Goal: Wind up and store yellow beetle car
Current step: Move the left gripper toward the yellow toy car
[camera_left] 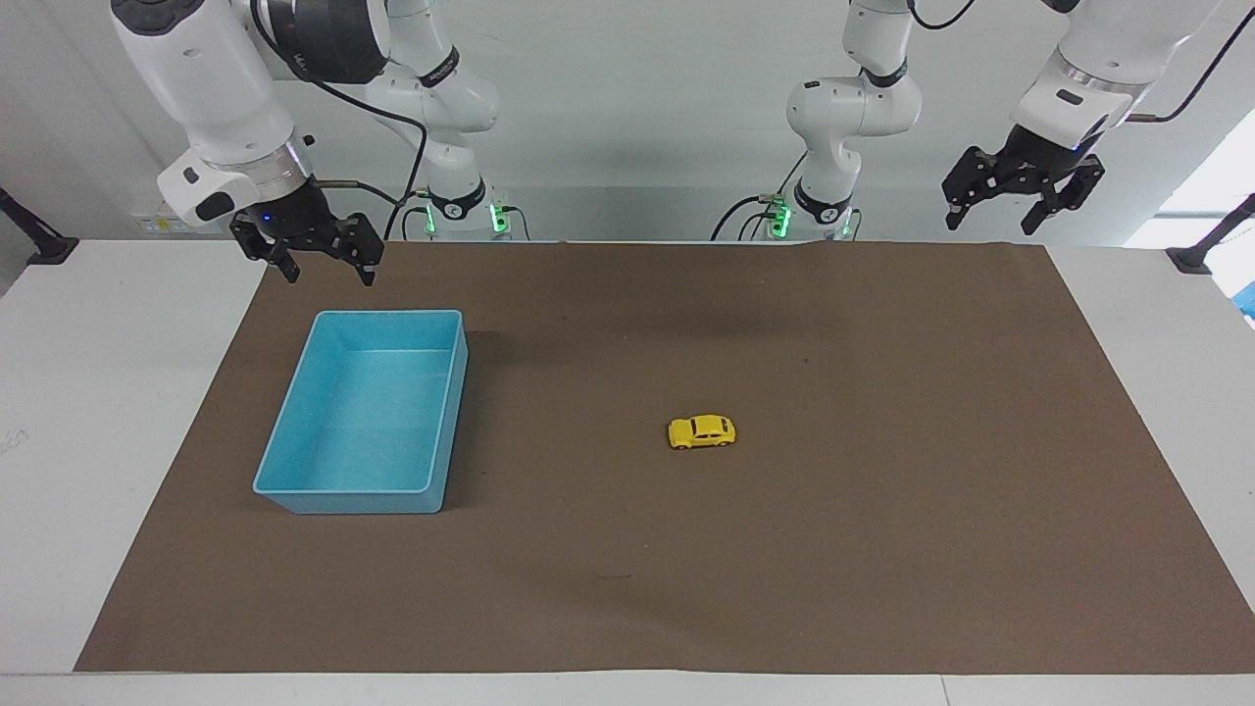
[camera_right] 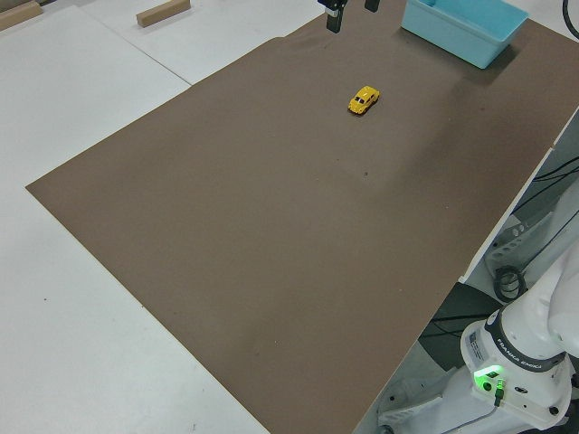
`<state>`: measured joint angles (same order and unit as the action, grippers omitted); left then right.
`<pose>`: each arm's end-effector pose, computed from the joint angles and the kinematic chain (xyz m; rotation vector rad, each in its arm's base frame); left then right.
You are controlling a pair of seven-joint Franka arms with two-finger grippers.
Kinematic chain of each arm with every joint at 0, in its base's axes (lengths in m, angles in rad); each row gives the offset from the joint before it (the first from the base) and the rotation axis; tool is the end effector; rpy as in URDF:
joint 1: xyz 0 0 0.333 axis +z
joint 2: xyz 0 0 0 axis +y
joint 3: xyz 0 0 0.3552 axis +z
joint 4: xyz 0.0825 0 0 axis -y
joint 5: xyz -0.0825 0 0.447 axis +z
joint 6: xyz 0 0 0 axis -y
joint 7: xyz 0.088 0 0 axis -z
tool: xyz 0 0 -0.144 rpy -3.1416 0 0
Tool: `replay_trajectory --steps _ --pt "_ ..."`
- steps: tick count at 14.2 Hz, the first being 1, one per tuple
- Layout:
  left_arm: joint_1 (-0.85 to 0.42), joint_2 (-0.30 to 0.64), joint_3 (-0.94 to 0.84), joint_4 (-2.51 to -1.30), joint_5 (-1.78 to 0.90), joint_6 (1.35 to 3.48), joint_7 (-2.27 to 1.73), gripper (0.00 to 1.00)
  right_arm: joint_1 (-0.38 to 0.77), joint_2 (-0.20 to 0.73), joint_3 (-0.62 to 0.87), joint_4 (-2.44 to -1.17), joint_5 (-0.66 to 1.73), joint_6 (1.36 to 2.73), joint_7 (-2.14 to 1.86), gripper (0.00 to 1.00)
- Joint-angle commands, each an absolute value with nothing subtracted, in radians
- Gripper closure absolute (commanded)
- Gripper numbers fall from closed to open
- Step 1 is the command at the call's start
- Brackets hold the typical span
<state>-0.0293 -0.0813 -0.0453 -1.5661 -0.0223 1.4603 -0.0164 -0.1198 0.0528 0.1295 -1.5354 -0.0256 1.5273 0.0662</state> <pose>0.5742 -0.0475 0.6682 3.1225 -0.0940 -0.0397 0.6285 0.0003 0.6093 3.1179 -0.0886 -0.0931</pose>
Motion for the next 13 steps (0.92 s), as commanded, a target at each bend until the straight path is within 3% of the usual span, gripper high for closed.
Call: replay_trajectory --steps 1,13 --pt "-0.031 -0.097 -0.054 -1.644 -0.029 1.520 -0.180 0.00 -0.124 0.046 0.135 -1.542 -0.012 1.514 0.071 0.00" --pt "-0.132 -0.063 -0.057 -1.763 -0.034 1.715 -1.033 0.00 -0.124 0.046 0.135 -1.542 -0.012 1.513 0.071 0.00"
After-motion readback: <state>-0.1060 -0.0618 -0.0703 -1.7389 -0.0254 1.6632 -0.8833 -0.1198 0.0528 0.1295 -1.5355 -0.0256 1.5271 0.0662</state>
